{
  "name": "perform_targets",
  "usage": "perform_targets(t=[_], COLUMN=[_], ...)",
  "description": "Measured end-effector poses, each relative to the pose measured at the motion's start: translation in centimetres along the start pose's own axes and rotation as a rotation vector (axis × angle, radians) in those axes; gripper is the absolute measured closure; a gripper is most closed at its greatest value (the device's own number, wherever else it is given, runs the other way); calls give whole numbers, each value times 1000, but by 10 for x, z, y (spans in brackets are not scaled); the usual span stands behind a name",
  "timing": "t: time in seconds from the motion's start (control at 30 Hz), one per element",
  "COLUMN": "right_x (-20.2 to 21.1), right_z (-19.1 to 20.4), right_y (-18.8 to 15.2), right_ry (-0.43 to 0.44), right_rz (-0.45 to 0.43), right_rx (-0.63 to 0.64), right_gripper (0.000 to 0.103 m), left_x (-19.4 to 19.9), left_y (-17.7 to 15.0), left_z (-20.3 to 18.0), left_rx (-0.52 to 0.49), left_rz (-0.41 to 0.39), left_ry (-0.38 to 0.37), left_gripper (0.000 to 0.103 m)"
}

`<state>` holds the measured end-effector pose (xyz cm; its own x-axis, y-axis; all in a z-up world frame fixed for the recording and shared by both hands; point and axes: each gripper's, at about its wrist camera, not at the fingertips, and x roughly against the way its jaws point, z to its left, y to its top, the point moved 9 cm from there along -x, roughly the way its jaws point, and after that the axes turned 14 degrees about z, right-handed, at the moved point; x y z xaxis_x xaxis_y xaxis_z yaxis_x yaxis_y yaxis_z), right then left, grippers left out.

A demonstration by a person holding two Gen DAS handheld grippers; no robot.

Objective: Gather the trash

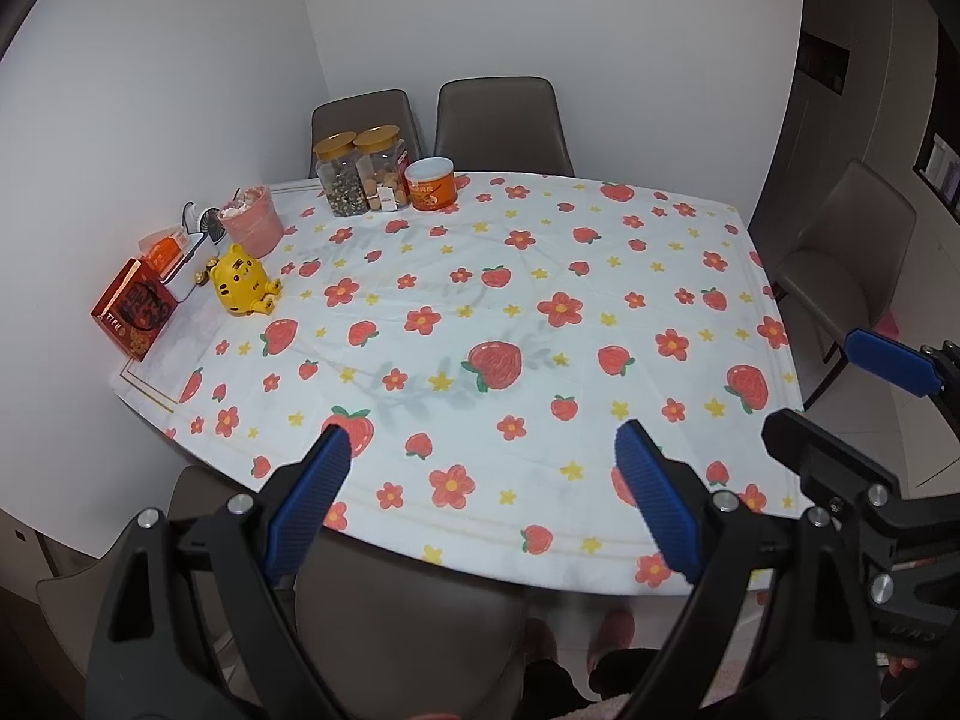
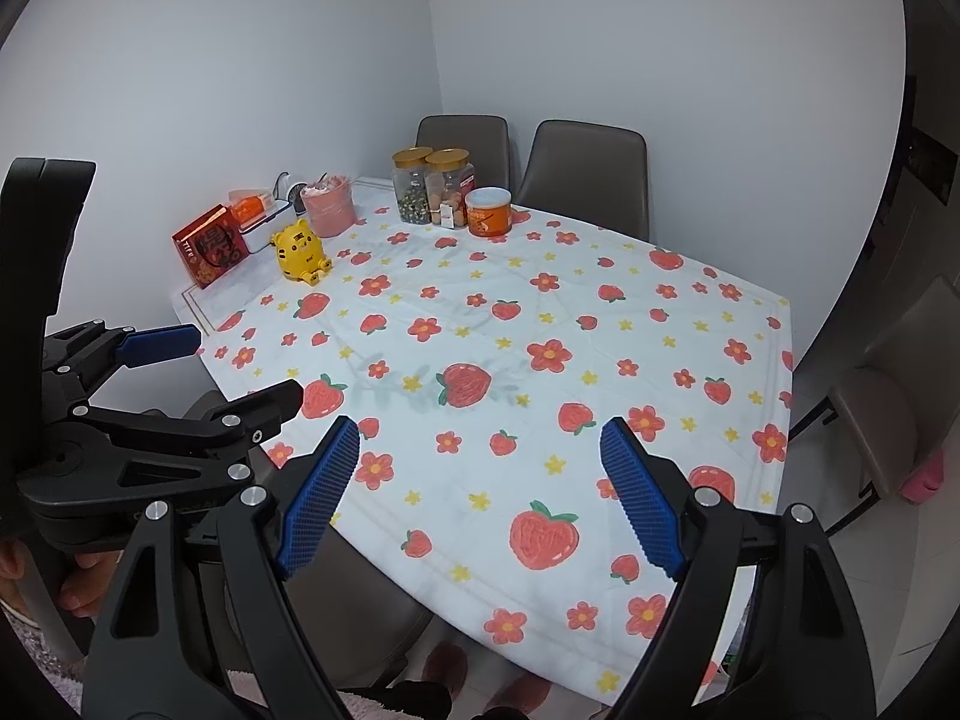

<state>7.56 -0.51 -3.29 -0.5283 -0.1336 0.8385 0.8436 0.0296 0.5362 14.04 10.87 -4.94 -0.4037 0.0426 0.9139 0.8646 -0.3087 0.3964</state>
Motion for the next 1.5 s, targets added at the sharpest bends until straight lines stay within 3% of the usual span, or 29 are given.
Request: perform_targets(t=[1.5], right_x=[7], right_z=[-7], right_y=[-3], right_ry=[6], right_rz=[-3], right_rx=[8], right_gripper=[23], left_x=[5], left_y=[-1], left_z=[-6], left_rx=[4], left_rz=[-1], left_ry=[-6], left_gripper=[13])
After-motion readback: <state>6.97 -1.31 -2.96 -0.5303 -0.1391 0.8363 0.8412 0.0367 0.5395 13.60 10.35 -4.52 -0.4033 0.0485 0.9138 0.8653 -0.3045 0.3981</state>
